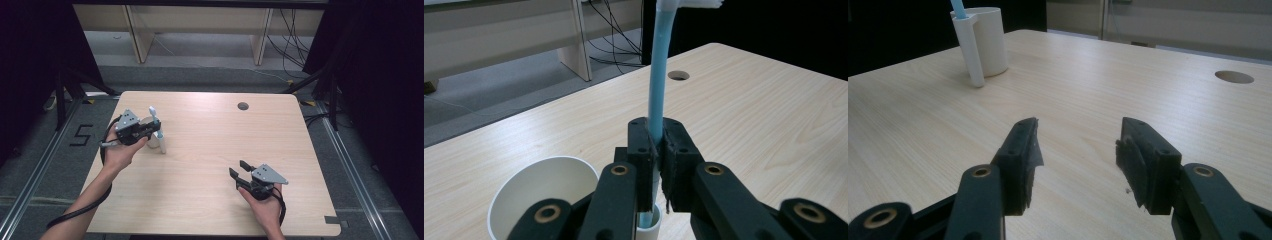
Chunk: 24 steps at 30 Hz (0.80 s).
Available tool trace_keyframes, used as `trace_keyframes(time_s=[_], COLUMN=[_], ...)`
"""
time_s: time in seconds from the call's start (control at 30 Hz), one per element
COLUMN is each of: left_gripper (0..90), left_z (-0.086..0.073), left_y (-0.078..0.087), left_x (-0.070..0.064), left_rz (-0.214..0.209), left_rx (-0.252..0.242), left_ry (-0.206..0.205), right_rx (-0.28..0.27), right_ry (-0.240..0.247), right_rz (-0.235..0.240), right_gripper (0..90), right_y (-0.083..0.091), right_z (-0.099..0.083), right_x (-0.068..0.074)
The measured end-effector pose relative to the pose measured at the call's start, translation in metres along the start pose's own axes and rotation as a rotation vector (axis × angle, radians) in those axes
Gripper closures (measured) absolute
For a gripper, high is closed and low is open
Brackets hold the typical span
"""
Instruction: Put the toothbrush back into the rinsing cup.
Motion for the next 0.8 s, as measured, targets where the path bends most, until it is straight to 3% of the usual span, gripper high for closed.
trace_keyframes(time_s=[0.07,0.1,0.27,0.3,0.53,0.63,0.8], left_gripper=[83.4,83.4,83.3,83.3,83.3,83.3,83.2], left_z=[-0.001,-0.002,-0.006,-0.007,-0.014,-0.019,-0.024], left_y=[0.000,0.000,-0.003,-0.003,-0.007,-0.010,-0.014], left_x=[0.001,0.001,0.002,0.002,0.002,0.001,0.001], left_rz=[0.006,0.006,0.007,0.006,0.003,0.003,0.003], left_rx=[0.009,0.010,0.007,0.006,-0.004,0.007,0.013], left_ry=[0.001,0.001,0.007,0.006,0.006,0.007,0.003], right_rx=[0.013,0.000,0.000,0.007,0.003,0.007,-0.002], right_ry=[-0.021,0.012,0.017,-0.022,0.018,-0.010,-0.008], right_rz=[0.009,-0.002,-0.002,0.018,-0.008,0.013,0.005], right_gripper=[50.5,50.5,50.1,50.0,49.8,49.8,49.7], right_y=[0.000,0.000,0.000,0.000,0.002,0.002,0.002], right_z=[-0.001,0.000,0.000,0.000,0.001,0.001,0.001], right_x=[0.002,-0.001,-0.001,0.002,-0.003,-0.001,-0.002])
Point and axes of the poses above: each handheld gripper's, and its own axes: y roughly backward along the jaws, z roughly out of its top, x roughly to its left, the point moved 5 cm from there along -y, roughly forward along the jaws, and after that the axes turned 4 degrees about -z, right-handed, at the moved point
